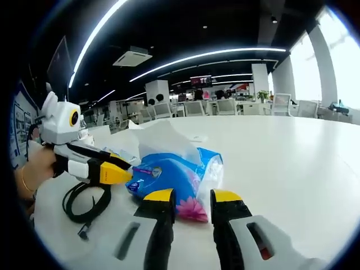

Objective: Arrange the tabletop items into an orderly group along one side of the table until the central work area is clear of visible clutter.

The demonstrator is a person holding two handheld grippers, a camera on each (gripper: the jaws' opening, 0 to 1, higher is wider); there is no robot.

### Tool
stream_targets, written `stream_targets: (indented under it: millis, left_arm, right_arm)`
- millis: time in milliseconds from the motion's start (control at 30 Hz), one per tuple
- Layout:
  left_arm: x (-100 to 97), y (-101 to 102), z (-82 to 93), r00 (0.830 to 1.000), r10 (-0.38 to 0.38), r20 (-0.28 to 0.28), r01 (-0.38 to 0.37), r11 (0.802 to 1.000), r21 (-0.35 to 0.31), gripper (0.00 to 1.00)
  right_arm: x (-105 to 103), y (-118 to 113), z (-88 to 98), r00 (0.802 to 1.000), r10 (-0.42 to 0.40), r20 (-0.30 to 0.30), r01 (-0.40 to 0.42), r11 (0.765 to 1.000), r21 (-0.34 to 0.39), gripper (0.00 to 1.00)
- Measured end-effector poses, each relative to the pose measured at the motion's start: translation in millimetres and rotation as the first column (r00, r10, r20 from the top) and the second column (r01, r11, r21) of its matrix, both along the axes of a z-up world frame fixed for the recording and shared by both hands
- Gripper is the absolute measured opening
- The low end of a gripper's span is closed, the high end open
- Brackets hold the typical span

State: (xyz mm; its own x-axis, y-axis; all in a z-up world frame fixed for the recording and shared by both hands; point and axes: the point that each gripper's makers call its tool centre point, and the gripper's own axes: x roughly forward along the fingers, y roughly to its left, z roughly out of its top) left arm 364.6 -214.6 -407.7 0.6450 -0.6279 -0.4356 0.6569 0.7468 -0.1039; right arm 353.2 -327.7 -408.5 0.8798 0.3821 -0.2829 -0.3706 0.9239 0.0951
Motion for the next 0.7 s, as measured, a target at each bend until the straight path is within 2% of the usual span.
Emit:
stream_targets:
  millis: [167,300,500,700]
  left_arm:
    - [7.0,-3.2,0.4,1.0,-0.001,0.003,0.001,1.0,0.0,0.22]
    - [8.5,-8.0,-2.2,1.0,0.0,-0.017,0.0,1.0,-0.005,0.22]
    - [13.9,-4.8,-4.8,1.0,0.025,-0.011,-0.025,1.0,0.013,0.13]
    - [13.5,-6.8,-7.3,0.999,0.035,-0.038,-0.035,0.999,0.002,0.09]
  right_arm:
    - [0.9,1.4,-0.2,1.0,0.001,-0.004,-0.001,1.0,0.009,0.2]
    - [1.4,0.4,-1.3,1.0,-0.006,-0.004,0.006,1.0,-0.009,0.17]
    - [2.2,-3.2,-2.0,1.0,-0.019,-0.008,0.019,1.0,0.006,0.1]
    - [3.7,-4.2,-4.8,1.0,-0.02,-0.006,0.02,1.0,-0.008,0.07]
